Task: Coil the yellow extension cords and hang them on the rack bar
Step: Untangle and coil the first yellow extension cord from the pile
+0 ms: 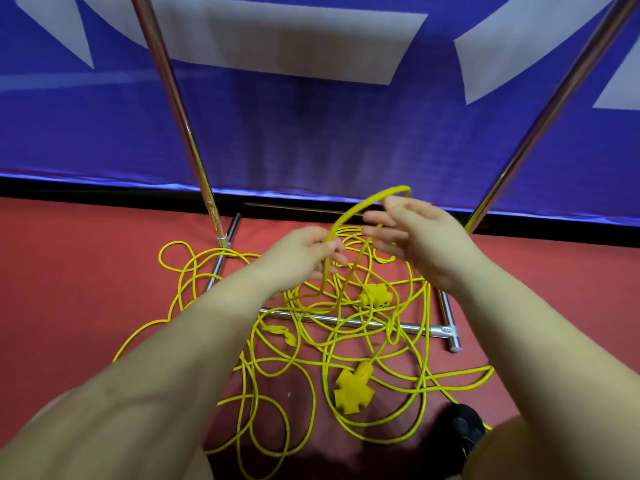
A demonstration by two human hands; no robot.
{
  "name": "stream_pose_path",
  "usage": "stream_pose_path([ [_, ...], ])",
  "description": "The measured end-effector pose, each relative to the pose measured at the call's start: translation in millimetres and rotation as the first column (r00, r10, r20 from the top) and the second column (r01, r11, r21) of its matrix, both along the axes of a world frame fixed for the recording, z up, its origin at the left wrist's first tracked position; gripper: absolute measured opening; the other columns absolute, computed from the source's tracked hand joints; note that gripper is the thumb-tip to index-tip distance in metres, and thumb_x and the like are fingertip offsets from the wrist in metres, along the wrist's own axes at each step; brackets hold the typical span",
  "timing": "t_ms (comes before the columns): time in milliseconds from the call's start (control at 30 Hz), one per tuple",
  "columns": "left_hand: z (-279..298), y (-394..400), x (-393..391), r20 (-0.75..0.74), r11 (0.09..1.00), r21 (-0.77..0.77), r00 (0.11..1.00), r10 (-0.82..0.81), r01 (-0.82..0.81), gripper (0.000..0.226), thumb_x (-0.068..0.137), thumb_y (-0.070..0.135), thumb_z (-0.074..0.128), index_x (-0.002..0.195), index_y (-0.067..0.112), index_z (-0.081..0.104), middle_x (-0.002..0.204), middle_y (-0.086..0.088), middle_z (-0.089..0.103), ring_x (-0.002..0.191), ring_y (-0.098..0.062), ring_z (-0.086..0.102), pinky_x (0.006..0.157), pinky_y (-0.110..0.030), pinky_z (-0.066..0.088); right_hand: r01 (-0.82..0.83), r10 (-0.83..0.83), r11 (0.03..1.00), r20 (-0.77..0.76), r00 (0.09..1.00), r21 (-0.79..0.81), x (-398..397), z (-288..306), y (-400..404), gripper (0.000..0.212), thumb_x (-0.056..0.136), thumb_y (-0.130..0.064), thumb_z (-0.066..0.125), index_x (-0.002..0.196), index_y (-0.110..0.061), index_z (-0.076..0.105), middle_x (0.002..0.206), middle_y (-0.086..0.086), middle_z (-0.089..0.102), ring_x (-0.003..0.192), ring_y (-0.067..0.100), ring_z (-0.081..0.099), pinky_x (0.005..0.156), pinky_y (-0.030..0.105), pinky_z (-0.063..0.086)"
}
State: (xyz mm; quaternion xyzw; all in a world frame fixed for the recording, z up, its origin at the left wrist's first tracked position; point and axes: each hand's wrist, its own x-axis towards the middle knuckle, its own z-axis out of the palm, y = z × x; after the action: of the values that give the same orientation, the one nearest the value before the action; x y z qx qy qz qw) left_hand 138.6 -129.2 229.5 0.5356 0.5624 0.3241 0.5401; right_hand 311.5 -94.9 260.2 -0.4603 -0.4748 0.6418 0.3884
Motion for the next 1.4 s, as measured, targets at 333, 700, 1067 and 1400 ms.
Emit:
stream_pose_path([
  [333, 19, 3, -6, 0.573, 0.969, -0.094, 0.784, 0.240, -0.228, 0.016, 0.099, 0.013, 0.038, 0.097, 0.012, 0.053, 0.088, -0.005, 0.070, 0.081, -0.019, 0.070, 0.074, -0.034, 0.057, -0.505, 0.244, 0.835, 0.676, 0.695, 0.219, -23, -28, -20, 0.005, 0.093, -0.020, 0.056, 0.089, -0.015, 0.056, 0.085, 0.008, 0.070, 0.072, 0.018, 0.062, 0.072, 0.031, 0.049],
  [700, 4, -5, 1, -0.042, 0.992, 0.117, 0.998, -0.050, 0.055, 0.013, 0.097, 0.015, 0.047, 0.095, 0.020, 0.058, 0.091, 0.006, 0.067, 0.085, -0.008, 0.063, 0.081, -0.025, 0.047, 0.118, -0.119, 0.993, -0.146, 0.982, -0.011, -7, 9, -5, 0.015, 0.097, -0.027, 0.046, 0.091, -0.017, 0.056, 0.072, -0.003, 0.073, 0.066, 0.010, 0.071, 0.057, 0.020, 0.056],
  [1067, 24, 0, -2, 0.591, 0.964, -0.077, 0.767, 0.250, -0.255, 0.015, 0.098, 0.014, 0.040, 0.096, 0.012, 0.055, 0.084, -0.005, 0.068, 0.074, -0.017, 0.071, 0.067, -0.031, 0.058, -0.520, 0.224, 0.822, 0.708, 0.670, 0.231, -22, -25, -23, 0.014, 0.091, -0.021, 0.058, 0.090, -0.007, 0.061, 0.076, 0.009, 0.064, 0.066, 0.014, 0.054, 0.068, 0.029, 0.045],
  [1400, -7, -5, -14, -0.452, 0.973, 0.114, 0.883, -0.127, 0.199, 0.027, 0.095, 0.030, 0.051, 0.097, 0.007, 0.066, 0.091, -0.010, 0.062, 0.080, -0.014, 0.051, 0.077, -0.034, 0.043, 0.087, -0.104, 0.993, -0.268, 0.958, -0.074, -10, 16, -5, 0.018, 0.100, -0.022, 0.040, 0.091, -0.015, 0.054, 0.069, 0.000, 0.073, 0.066, 0.012, 0.071, 0.061, 0.022, 0.057],
])
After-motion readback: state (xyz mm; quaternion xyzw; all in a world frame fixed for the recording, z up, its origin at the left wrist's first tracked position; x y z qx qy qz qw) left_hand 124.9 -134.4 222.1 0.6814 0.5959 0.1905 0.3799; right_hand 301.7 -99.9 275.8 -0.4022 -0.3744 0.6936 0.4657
